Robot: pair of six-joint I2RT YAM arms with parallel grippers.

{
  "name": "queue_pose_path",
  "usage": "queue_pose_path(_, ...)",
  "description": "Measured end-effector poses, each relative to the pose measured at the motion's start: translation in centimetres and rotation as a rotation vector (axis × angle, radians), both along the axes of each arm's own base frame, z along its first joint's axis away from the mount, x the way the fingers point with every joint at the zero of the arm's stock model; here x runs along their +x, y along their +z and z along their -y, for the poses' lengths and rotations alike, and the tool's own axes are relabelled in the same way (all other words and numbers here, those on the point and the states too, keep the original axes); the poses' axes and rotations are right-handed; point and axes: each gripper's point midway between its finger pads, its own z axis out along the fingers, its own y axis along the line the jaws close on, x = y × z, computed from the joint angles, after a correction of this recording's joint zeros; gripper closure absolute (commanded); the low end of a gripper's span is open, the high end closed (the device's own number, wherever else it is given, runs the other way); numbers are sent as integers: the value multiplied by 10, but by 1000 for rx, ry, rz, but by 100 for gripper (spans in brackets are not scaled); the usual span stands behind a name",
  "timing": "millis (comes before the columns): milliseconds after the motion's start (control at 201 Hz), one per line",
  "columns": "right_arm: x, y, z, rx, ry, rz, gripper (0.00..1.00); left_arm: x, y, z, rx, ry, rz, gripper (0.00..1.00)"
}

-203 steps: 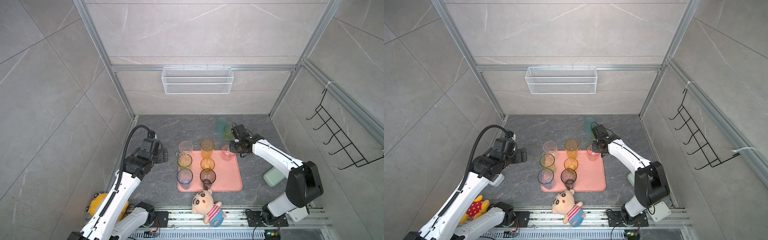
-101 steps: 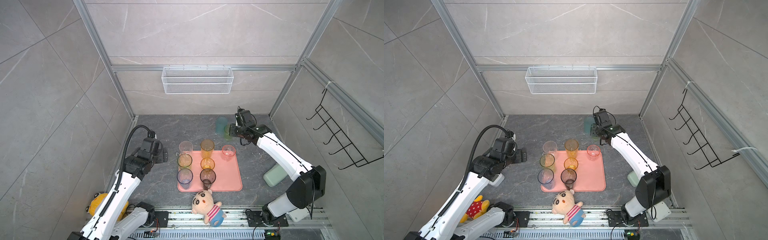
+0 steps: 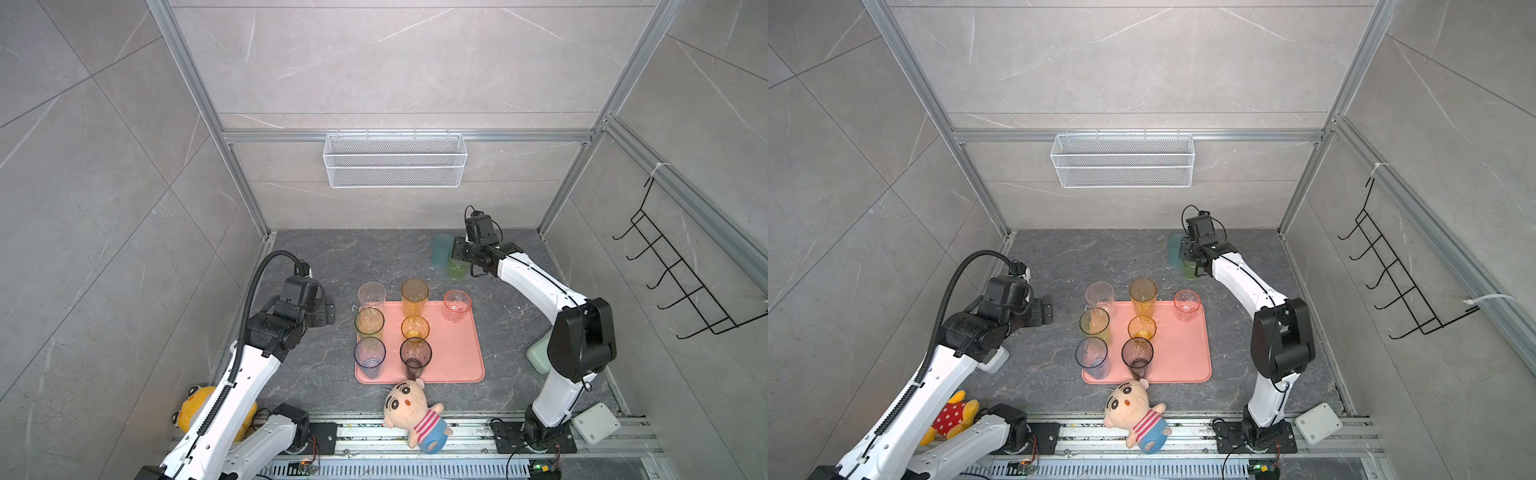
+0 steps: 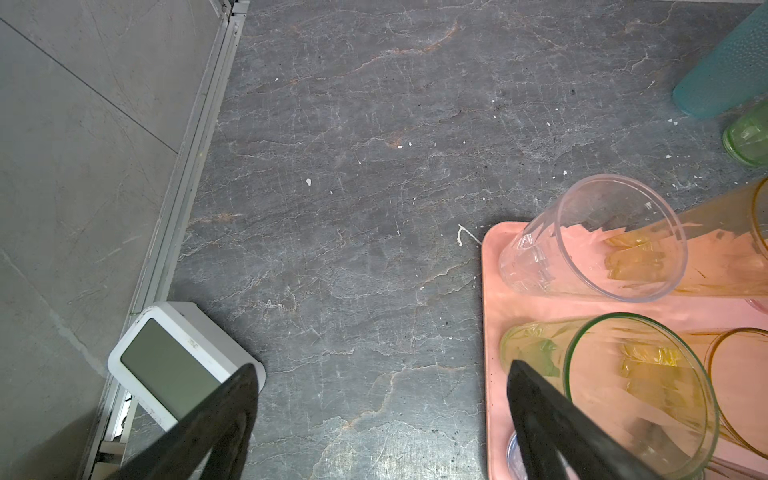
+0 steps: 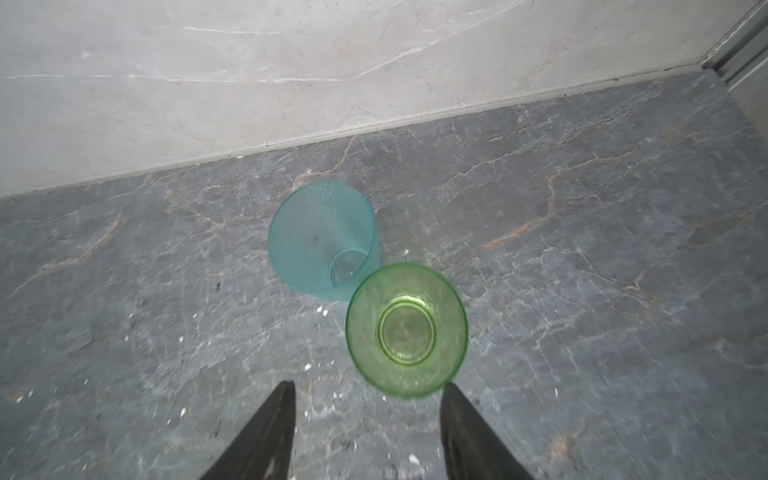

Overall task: Place the glasses into the tray
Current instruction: 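Raise the right gripper and move it over the teal glass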

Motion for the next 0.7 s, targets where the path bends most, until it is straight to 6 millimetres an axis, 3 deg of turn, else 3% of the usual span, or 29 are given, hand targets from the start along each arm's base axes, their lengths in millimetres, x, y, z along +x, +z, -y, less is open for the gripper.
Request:
queue_pose_path(373,51,-7,9,22,-34,-8,41,0,0,-1,3,3,0,6)
queue_pose_path(697,70,-39,12,55,-47,-94,44,0,0,-2,4,6,1,6)
